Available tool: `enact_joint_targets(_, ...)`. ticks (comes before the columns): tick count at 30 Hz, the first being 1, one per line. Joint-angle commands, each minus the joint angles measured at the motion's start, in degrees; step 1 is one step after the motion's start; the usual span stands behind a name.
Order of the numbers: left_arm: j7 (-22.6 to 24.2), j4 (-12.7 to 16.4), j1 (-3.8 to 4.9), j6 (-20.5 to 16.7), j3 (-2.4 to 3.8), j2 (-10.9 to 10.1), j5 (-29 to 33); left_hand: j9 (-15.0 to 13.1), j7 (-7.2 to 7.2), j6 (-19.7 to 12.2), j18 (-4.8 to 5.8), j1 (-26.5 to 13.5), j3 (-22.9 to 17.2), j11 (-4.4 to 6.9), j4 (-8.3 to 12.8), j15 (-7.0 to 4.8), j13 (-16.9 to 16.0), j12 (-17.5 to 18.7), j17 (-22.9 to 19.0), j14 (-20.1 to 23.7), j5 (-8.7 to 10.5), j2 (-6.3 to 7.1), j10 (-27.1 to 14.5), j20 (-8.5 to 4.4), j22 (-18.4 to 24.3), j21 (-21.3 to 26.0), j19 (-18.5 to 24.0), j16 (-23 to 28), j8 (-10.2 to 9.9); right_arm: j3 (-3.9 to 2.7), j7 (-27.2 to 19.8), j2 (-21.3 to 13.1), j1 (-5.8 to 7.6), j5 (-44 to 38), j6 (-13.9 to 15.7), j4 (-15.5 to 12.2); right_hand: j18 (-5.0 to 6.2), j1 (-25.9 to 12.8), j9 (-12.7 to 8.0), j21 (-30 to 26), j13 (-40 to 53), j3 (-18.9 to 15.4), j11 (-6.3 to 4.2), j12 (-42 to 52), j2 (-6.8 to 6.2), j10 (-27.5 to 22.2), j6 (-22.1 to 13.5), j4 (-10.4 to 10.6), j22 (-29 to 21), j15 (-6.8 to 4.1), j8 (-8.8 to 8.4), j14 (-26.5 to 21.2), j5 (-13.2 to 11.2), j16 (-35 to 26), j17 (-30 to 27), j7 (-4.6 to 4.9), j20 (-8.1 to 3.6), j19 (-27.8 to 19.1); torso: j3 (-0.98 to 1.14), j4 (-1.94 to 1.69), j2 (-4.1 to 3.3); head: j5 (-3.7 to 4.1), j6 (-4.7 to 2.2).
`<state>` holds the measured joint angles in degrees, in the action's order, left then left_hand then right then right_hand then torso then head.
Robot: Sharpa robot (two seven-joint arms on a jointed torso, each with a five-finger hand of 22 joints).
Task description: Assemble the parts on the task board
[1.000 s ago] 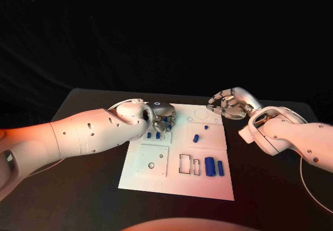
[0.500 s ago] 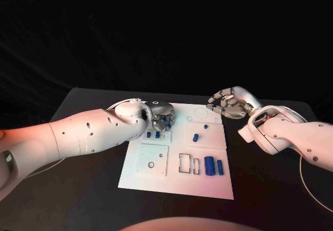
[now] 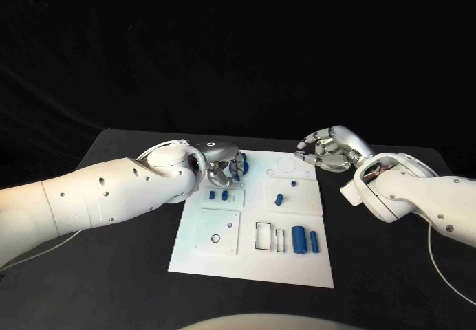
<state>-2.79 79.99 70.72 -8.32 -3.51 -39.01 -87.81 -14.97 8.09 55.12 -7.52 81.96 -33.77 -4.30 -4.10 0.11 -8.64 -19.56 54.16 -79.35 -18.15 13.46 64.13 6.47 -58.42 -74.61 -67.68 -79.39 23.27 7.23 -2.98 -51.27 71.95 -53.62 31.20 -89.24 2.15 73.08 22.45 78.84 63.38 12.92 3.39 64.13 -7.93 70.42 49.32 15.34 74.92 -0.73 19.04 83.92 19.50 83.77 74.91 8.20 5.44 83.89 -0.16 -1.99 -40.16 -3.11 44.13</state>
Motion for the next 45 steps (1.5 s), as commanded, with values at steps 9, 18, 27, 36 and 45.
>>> enact_joint_targets(9, -2.11, 2.78, 0.32, 3.36, 0.60, -3.60, 4.82, -0.03, -0.03, 0.80, 0.45, -1.41, 0.30, 0.04, 0.03, 0.12, 0.29, 1.09, -0.38, -0.29, 0.26, 0.36, 1.03, -0.09, 0.09, -0.26, -0.25, -0.07, -0.58, 0.01, -0.37, -0.22, -0.07, -0.35, -0.19, 0.07, 0.74, 0.10, -0.03, -0.18, 0.10, 0.03, -0.08, 0.15, -0.40, 0.00, 0.09, 0.32, 7.75, -0.13, 0.18, 2.70, -0.12, -0.34, 0.49, -0.07, -0.23, -0.14, -0.14, -0.17, 0.07, -0.25, -0.22)
enact_joint_targets(18, -2.41, 1.53, 0.25, 3.82, 0.61, -4.51, 5.00, -0.03, -0.04, 0.81, 0.44, -1.46, 0.34, 0.04, 0.04, 0.12, 0.33, 1.23, -0.49, -0.27, 0.26, 0.41, 1.08, -0.09, 0.16, -0.22, -0.20, -0.04, -0.66, 0.01, -0.36, -0.26, -0.15, -0.34, -0.23, 0.12, 0.74, 0.10, -0.03, -0.18, 0.10, 0.03, -0.08, 0.15, -0.40, 0.00, 0.09, 0.32, 7.75, -0.13, 0.18, 2.70, -0.12, -0.34, 0.49, -0.07, -0.23, -0.14, -0.06, -0.01, -0.04, -0.53, -0.23)
enact_joint_targets(27, -2.40, 0.74, 0.08, 3.83, 0.57, -3.94, 5.01, -0.01, -0.01, 0.80, 0.41, -1.52, 0.38, 0.02, 0.05, 0.12, 0.38, 1.45, -0.72, -0.21, 0.27, 0.46, 1.17, -0.10, 0.27, -0.15, -0.12, 0.02, -0.79, 0.01, -0.34, -0.17, -0.19, -0.34, -0.28, 0.17, 0.74, 0.10, -0.03, -0.18, 0.10, 0.03, -0.08, 0.15, -0.40, 0.00, 0.09, 0.32, 7.75, -0.13, 0.18, 2.70, -0.12, -0.34, 0.49, -0.07, -0.23, -0.14, -0.01, 0.06, -0.10, -0.52, -0.14)
enact_joint_targets(36, -2.66, -0.36, -0.05, 3.95, 0.36, -2.90, 4.96, 0.00, 0.00, 0.82, 0.41, -1.58, 0.40, 0.02, 0.03, 0.13, 0.43, 1.65, -0.84, -0.17, 0.26, 0.43, 1.25, -0.10, 0.28, -0.13, -0.11, 0.06, -0.89, 0.01, -0.30, -0.15, -0.20, -0.34, -0.33, 0.13, 0.74, 0.10, -0.03, -0.18, 0.10, 0.03, -0.08, 0.15, -0.40, 0.00, 0.09, 0.32, 7.75, -0.13, 0.18, 2.70, -0.12, -0.34, 0.49, -0.07, -0.23, -0.14, 0.01, 0.05, -0.09, -0.66, 0.06)
enact_joint_targets(45, -3.20, -1.18, -0.14, 4.94, 0.24, -2.30, 4.68, 0.04, 0.06, 0.72, 0.33, -1.56, 0.44, -0.03, 0.11, 0.16, 0.52, 1.99, -1.34, 0.01, 0.26, 0.49, 1.29, -0.12, 0.64, 0.06, 0.15, 0.23, -1.14, 0.01, -0.32, -0.16, -0.20, -0.34, -0.32, 0.05, 0.76, 0.00, -0.05, -0.26, -0.10, 0.06, -0.13, 0.04, -0.52, 0.05, 0.18, 0.53, 7.71, -0.18, 0.24, 2.71, -0.23, -0.38, 0.49, -0.13, -0.26, -0.15, 0.03, 0.05, -0.07, -0.64, 0.16)
